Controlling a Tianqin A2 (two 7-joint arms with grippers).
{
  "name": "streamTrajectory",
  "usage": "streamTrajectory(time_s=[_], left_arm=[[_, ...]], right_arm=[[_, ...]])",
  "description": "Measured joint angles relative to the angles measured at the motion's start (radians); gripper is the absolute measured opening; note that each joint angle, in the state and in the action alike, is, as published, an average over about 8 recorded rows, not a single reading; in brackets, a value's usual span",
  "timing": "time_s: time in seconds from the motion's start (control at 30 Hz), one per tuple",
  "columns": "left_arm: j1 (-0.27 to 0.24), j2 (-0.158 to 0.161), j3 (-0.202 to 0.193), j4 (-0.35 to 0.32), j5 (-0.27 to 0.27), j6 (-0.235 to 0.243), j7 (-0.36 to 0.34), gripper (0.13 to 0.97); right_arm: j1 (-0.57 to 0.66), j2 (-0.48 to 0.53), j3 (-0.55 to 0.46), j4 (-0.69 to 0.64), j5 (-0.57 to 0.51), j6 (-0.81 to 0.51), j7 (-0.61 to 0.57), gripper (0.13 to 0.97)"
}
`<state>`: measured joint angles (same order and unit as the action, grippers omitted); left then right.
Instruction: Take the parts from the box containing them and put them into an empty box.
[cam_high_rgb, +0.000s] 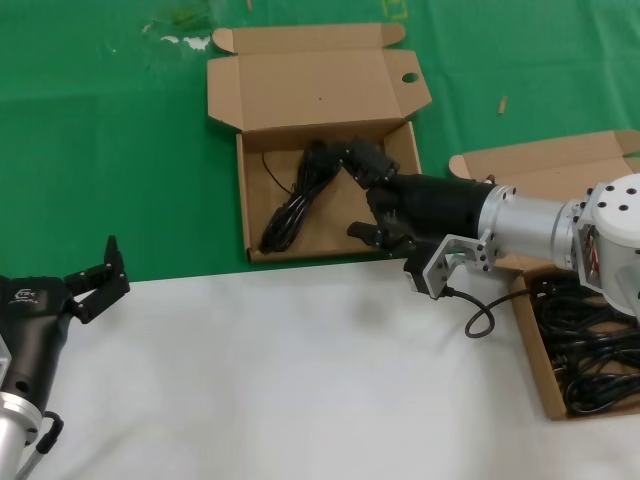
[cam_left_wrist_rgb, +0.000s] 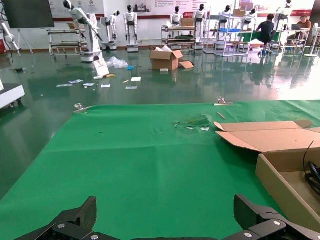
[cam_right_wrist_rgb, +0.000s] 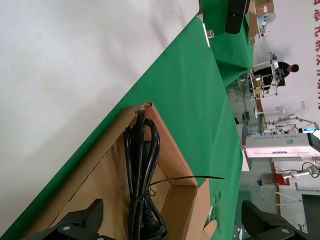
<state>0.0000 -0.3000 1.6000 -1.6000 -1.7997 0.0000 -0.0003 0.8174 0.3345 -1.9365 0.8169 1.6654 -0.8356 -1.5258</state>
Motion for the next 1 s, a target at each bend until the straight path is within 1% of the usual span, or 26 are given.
streamTrajectory(time_s=[0.13,1.0], left_arm=[[0.0,0.0,0.0,0.0,0.0,0.0,0.0,0.966],[0.0,0.0,0.0,0.0,0.0,0.0,0.0,0.966]], right_arm=[[0.0,0.0,0.0,0.0,0.0,0.0,0.0,0.954],[0.0,0.0,0.0,0.0,0.0,0.0,0.0,0.966]])
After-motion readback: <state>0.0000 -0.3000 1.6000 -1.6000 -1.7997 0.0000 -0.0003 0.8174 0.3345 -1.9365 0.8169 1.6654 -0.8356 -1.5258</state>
